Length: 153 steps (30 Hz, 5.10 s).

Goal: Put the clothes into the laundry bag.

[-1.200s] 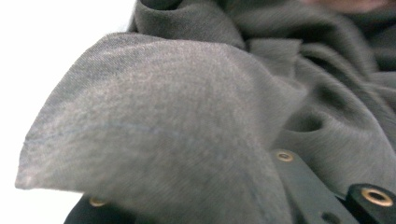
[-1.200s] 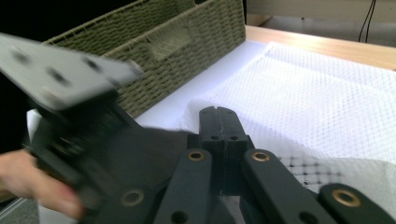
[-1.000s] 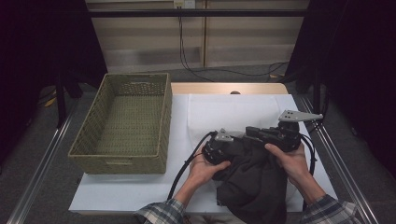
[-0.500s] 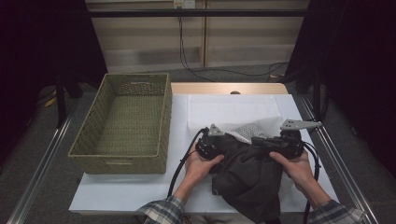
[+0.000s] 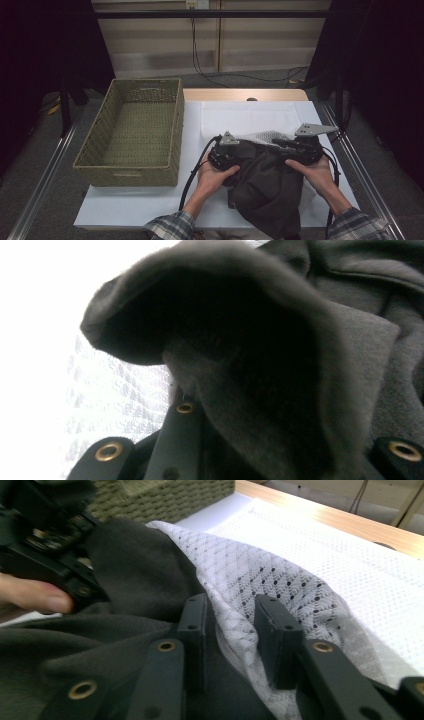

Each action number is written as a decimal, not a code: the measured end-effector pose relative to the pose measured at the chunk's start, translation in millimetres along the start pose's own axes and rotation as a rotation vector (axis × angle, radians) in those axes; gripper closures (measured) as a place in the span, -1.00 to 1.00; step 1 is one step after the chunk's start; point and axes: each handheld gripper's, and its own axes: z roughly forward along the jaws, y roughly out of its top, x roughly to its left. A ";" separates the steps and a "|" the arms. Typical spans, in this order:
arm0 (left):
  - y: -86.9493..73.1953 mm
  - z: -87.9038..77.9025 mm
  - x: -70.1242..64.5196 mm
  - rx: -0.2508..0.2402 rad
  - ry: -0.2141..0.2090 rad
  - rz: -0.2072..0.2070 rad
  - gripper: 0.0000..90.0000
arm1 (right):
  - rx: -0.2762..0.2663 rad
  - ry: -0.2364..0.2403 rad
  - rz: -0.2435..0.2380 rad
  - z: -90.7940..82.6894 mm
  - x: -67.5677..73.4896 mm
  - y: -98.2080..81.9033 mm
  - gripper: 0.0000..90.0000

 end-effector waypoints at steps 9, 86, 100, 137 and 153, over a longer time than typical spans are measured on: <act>6.0 -9.0 -6.8 -0.036 -0.066 0.020 0.55 | 0.090 -0.066 0.042 9.5 -13.8 -4.8 0.86; -4.5 -14.0 -63.1 -0.025 -0.129 0.138 -1.00 | 0.003 0.160 0.136 -11.0 7.7 -13.4 0.97; -7.0 8.4 -52.0 0.051 -0.032 0.163 0.43 | -0.045 0.184 0.119 -18.4 16.5 6.1 0.97; 25.0 29.9 -20.4 -0.103 0.096 -0.064 0.64 | -0.080 0.248 0.142 -35.3 35.8 4.5 0.97; 5.8 -10.3 -23.5 -0.093 -0.027 0.049 -0.23 | -0.009 0.187 0.174 -17.1 8.3 -21.1 0.97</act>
